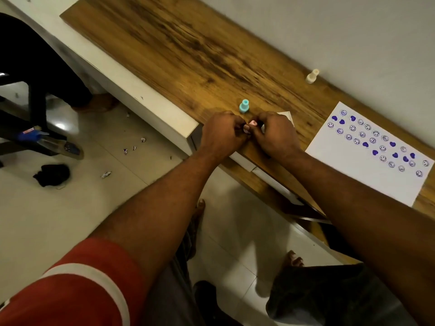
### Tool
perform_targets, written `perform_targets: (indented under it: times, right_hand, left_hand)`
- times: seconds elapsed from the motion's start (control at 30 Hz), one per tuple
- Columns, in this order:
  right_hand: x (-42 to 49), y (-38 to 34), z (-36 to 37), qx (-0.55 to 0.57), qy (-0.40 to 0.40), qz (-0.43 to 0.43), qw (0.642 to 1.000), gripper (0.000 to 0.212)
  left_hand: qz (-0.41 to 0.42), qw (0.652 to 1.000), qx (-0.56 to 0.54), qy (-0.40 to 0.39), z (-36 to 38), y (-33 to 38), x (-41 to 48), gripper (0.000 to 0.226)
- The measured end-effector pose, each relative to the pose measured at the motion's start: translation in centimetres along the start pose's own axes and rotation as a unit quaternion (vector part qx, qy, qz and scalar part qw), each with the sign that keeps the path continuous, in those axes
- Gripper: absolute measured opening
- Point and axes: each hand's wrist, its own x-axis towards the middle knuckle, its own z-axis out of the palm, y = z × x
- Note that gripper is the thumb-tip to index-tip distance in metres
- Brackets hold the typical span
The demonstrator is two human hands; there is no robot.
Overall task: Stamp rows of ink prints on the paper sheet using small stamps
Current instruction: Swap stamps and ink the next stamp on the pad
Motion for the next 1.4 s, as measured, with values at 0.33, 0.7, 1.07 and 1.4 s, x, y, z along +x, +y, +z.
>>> perform_targets:
  times: [0.33,0.7,1.07,1.4]
  right_hand:
    - [0.5,-0.3,-0.6,-0.297,-0.065,-0.114,0.946,0.044]
    - [1.1,0.1,-0.3,-0.248,-0.093,-0.130,0.955,0.047]
    - [1.4,0.8,-1.9,-0.213,-0.078,-0.150,0.962,0.049]
    - [-4.5,6.8,-5.1,-0.073,-0.020,0.039,0.996,0.055]
  left_hand:
    - [-0.037,0.999,0.008,-0.024,0.1,0.1,-0.1,0.029]
    - [-0.018,1.000,-0.006,-0.013,0.3,-0.6,0.0,0.031]
    - [-0.018,0.999,-0.014,-0.030,0.3,-0.6,0.3,0.032]
    - [-0.030,0.997,-0.054,-0.042,-0.8,0.4,0.0,0.050]
